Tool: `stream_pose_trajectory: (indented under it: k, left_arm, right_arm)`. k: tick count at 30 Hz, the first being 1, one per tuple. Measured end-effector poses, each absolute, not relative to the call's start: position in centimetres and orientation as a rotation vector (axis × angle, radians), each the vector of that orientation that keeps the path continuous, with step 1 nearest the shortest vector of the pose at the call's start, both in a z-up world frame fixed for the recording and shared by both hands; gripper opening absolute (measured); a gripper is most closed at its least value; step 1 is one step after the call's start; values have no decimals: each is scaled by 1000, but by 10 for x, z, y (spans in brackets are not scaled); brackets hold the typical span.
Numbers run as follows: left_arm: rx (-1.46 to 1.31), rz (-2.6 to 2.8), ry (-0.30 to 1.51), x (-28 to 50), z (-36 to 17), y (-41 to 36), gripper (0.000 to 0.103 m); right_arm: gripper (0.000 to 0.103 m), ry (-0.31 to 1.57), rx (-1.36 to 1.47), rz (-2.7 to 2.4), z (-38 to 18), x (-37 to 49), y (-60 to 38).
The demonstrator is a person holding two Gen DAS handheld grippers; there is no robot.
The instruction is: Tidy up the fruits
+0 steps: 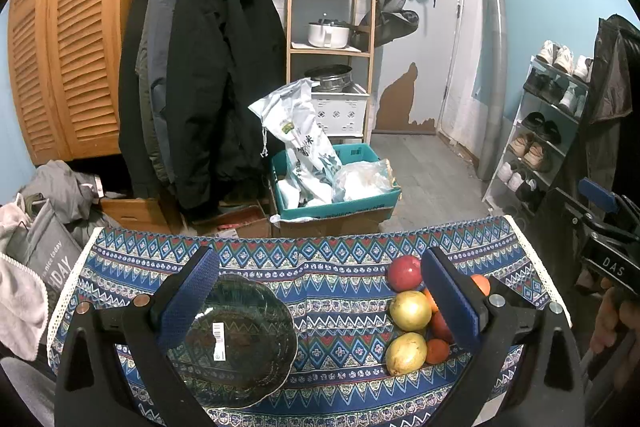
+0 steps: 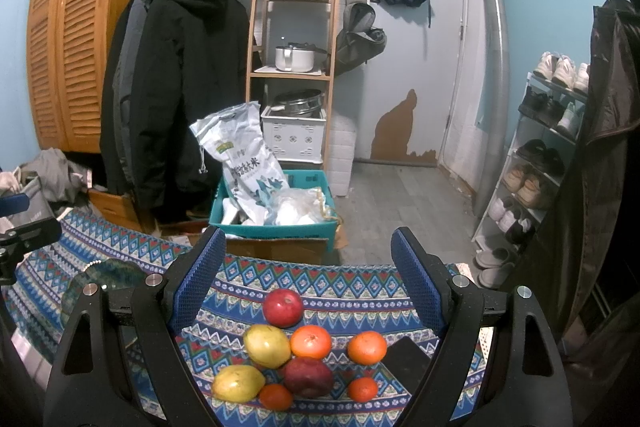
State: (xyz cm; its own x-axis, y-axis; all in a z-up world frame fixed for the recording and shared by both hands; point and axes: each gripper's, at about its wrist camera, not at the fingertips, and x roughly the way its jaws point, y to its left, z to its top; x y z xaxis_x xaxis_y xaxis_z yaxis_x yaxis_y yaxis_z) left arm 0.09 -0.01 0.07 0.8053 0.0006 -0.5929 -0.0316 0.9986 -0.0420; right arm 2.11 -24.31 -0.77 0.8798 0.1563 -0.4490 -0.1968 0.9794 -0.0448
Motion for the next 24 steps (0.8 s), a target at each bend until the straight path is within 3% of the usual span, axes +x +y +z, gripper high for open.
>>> stream_pose_trajectory:
  k: [24]
  left_arm:
    - [-38,-70,854,35,-78,-35,102]
  right_arm:
    - [83,674,-60,97,-52,48,-279]
